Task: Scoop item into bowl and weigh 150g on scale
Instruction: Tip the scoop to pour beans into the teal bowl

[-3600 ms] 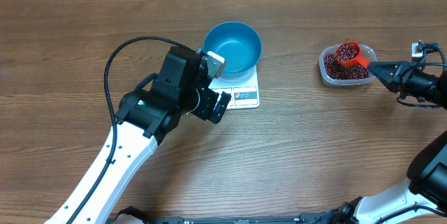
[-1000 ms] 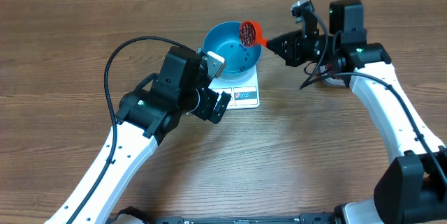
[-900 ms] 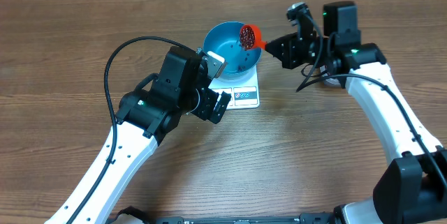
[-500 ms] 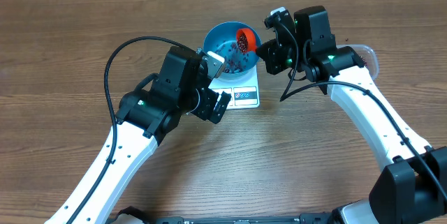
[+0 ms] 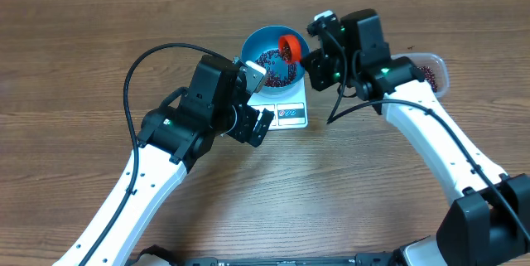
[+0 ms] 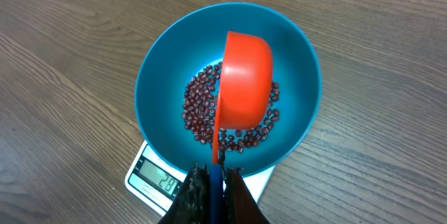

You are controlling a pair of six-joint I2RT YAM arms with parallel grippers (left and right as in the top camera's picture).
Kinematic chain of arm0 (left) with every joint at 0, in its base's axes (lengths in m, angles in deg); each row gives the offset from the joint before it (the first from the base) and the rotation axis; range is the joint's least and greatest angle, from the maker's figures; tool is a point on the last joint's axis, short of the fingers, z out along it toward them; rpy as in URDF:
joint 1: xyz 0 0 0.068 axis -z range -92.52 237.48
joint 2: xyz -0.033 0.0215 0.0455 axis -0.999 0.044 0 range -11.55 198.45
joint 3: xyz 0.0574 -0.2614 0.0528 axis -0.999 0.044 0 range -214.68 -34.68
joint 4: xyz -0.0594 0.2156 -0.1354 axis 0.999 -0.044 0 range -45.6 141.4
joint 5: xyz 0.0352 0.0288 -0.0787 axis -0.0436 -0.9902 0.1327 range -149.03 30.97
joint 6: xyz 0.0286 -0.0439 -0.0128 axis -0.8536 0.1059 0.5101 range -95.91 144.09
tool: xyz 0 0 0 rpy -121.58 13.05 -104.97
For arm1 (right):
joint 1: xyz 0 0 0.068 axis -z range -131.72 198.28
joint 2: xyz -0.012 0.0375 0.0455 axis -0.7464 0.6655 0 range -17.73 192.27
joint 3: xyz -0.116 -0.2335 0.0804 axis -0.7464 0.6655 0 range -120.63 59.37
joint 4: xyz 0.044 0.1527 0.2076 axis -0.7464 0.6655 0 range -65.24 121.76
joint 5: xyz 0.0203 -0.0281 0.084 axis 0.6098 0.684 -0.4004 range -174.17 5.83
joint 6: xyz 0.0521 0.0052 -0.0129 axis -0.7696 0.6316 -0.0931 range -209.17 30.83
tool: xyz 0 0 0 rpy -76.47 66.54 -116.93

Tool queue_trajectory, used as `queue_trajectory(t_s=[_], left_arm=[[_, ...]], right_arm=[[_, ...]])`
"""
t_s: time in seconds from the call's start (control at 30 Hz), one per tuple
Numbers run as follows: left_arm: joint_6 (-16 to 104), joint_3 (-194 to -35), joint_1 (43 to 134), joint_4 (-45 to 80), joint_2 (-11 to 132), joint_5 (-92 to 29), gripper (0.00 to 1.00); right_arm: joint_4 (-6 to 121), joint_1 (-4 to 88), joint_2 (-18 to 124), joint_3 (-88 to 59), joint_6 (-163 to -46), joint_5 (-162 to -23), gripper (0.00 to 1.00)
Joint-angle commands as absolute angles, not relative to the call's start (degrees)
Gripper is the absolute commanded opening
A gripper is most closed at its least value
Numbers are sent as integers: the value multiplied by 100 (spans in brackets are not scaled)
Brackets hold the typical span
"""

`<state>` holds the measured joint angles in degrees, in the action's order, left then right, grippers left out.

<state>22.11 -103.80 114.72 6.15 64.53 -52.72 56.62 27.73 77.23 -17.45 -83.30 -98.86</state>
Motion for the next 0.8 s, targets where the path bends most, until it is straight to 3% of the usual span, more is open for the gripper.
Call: queue_trajectory(t_s=[0.0, 0.17, 0.77], left_arm=[[2087, -10393, 11448, 619, 6409, -5195, 100], [2087, -10393, 11448, 619, 6409, -5195, 100], [2087, -10393, 11448, 619, 6409, -5195, 100]], right_arm=[[5686, 2460, 7537, -1937, -8103, -9244, 4], [5751, 2187, 7537, -1937, -7987, -8177, 4], [5826, 1938, 7537, -1937, -7932, -8149, 4]])
